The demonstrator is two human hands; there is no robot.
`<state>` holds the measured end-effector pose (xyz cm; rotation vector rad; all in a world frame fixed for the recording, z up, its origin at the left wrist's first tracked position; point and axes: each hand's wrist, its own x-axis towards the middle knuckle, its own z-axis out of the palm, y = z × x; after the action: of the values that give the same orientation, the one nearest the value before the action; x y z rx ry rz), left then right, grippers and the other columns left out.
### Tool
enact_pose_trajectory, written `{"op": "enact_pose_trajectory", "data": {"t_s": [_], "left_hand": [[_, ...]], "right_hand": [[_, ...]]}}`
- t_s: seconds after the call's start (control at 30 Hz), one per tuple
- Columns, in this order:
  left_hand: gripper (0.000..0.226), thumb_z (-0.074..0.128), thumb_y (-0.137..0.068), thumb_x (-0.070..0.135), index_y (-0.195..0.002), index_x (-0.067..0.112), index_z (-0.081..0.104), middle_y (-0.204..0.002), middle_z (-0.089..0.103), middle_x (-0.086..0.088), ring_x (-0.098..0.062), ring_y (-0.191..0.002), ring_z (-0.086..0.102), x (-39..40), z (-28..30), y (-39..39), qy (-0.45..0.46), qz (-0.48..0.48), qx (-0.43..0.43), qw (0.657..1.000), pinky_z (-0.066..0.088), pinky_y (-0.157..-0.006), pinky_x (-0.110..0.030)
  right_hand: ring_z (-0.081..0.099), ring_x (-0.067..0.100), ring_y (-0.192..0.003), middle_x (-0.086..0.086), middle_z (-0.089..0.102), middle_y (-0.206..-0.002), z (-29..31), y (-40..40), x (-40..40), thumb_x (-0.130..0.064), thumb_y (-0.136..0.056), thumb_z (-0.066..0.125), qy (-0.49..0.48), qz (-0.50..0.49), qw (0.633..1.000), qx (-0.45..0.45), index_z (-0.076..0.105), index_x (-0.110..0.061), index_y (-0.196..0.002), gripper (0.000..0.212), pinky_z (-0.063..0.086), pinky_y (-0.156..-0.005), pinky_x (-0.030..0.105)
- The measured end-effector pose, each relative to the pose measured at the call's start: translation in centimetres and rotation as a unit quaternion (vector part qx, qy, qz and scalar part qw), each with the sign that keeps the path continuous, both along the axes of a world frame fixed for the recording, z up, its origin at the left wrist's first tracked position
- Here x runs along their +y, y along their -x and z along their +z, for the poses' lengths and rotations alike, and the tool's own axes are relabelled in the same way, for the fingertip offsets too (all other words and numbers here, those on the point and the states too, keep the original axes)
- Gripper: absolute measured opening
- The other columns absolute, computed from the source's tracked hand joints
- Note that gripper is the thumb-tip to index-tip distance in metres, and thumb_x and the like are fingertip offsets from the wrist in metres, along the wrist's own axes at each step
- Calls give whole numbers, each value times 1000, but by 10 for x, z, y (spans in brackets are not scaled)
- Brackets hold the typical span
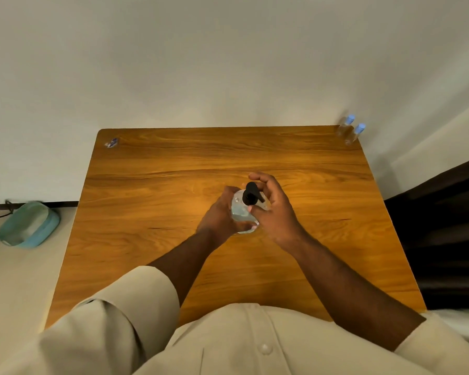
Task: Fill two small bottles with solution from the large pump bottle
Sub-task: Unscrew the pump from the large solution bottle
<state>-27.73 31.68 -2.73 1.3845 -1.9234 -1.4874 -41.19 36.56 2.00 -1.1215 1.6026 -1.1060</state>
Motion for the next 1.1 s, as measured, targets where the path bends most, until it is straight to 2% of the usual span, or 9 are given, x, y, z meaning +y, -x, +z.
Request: {"op": "enact_pose_trajectory", "data": {"t_s": [0.17, 0.3, 0.4, 0.5, 0.6, 0.73, 0.83, 1.0, 1.1], "left_hand": [[73, 88, -63, 25, -111, 47, 36, -110, 63, 15, -11, -100, 65, 0, -3, -2, -13, 5, 10, 1000, 59, -82, -46], [76, 90, -62, 21, -116, 39, 39, -112, 62, 15, -8, -103, 63, 1, -4, -2, -14, 18, 25, 999, 58, -85, -42], [75, 89, -60, 27, -114, 44, 39, -112, 64, 14, -11, -103, 64, 1, -5, -1, -14, 18, 23, 999, 57, -85, -44], [74, 86, -61, 30, -115, 46, 38, -112, 63, 15, -11, -103, 65, 1, -5, -2, -17, 15, 22, 1000, 58, -83, -47], [76, 89, -62, 25, -114, 48, 38, -111, 63, 16, -9, -102, 64, 1, -4, -2, -17, 15, 24, 999, 59, -83, -44], [74, 88, -63, 24, -109, 54, 38, -112, 62, 19, -7, -103, 63, 1, -4, -2, -13, 16, 24, 1000, 58, -85, -44], [73, 86, -64, 26, -113, 52, 38, -112, 61, 20, -7, -105, 62, 1, -4, -2, -25, 14, 24, 999, 58, -84, -46], [74, 88, -62, 27, -116, 42, 39, -109, 63, 19, 0, -100, 62, 2, -2, 0, -24, 23, 12, 999, 58, -84, -42], [75, 89, -63, 25, -118, 39, 40, -108, 61, 20, 8, -98, 57, 2, -3, 0, -16, 25, 5, 1000, 57, -85, -37]], "right_hand": [[43, 13, -122, -7, 48, -125, 0, -5, 0, -12, -67, 82, -19, -20, 999, 29, 42, -47, -122, 76, 46, -86, 22], [53, 9, -113, 4, 58, -118, 9, 1, -3, 8, -75, 70, -18, -10, 1000, 17, 48, -35, -123, 68, 43, -70, 2], [50, -4, -115, -2, 54, -133, 16, 8, 0, 16, -76, 63, -35, 57, 995, -74, 43, -30, -132, 76, 44, -73, 2], [49, 3, -115, -6, 50, -128, 10, -1, -1, -8, -68, 82, -34, 29, 999, -7, 39, -42, -131, 83, 44, -77, 6], [52, 8, -108, 2, 57, -113, 10, -5, -3, -8, -70, 80, 2, -41, 998, 38, 46, -36, -124, 70, 38, -74, -1], [46, 3, -122, -12, 52, -130, 16, 4, 0, -1, -71, 77, 3, 18, 999, -35, 40, -42, -128, 80, 46, -82, 8], [42, 4, -123, -12, 46, -134, 12, -1, -3, -18, -64, 86, -29, 14, 999, 11, 38, -41, -132, 87, 42, -83, 8], [56, 11, -103, -9, 64, -101, 13, -5, -8, -17, -71, 80, 33, -35, 995, 85, 67, -24, -97, 31, 41, -83, 16], [58, 6, -100, -9, 65, -99, 23, -4, -7, -17, -74, 79, 68, -44, 994, 80, 67, -28, -96, 27, 43, -81, 9]]}}
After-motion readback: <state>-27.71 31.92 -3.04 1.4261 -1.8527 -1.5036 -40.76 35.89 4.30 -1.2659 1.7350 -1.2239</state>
